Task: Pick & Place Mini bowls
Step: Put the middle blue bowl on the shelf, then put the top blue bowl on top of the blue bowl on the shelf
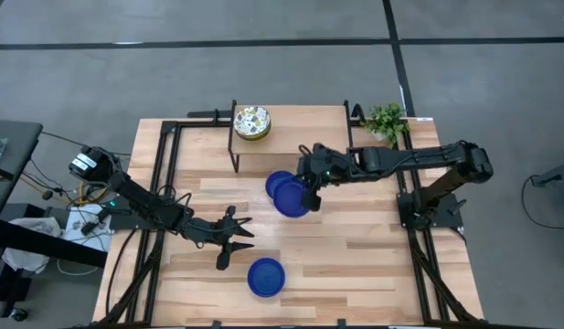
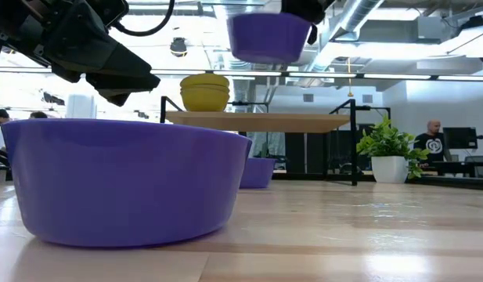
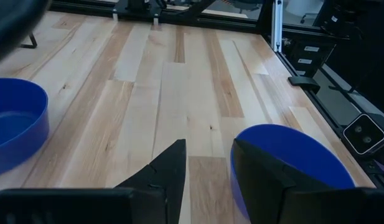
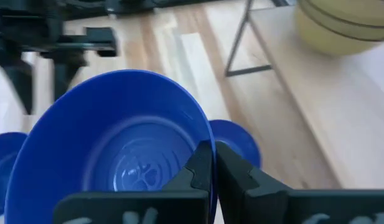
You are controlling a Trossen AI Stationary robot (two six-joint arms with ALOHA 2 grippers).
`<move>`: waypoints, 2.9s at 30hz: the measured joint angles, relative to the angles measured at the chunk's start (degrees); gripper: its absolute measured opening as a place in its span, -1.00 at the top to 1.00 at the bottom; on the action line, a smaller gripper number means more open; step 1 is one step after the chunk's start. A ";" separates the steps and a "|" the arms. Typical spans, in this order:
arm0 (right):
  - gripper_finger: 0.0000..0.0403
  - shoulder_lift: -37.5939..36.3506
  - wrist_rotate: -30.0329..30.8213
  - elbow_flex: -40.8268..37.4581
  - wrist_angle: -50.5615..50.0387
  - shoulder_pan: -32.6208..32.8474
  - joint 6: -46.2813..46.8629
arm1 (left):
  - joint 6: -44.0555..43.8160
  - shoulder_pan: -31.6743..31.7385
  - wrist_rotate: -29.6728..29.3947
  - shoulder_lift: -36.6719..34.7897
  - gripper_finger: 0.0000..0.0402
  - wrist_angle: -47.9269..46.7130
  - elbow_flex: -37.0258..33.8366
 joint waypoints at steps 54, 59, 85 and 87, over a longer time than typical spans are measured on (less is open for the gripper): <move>1.00 7.04 -6.18 0.26 -1.01 -40.04 3.72 | 0.01 -0.02 0.00 0.00 0.35 0.46 0.00; 0.91 7.09 -5.70 0.22 -0.99 -40.02 3.20 | 0.02 -0.02 0.00 0.00 0.35 0.43 0.00; 0.35 -9.11 -5.84 -0.02 -1.51 -34.24 -1.88 | 0.04 -0.02 0.00 0.00 0.35 0.38 0.00; 0.37 -11.15 -5.86 -0.02 -1.53 -32.55 -2.91 | 0.04 0.00 0.00 0.00 0.35 0.37 0.00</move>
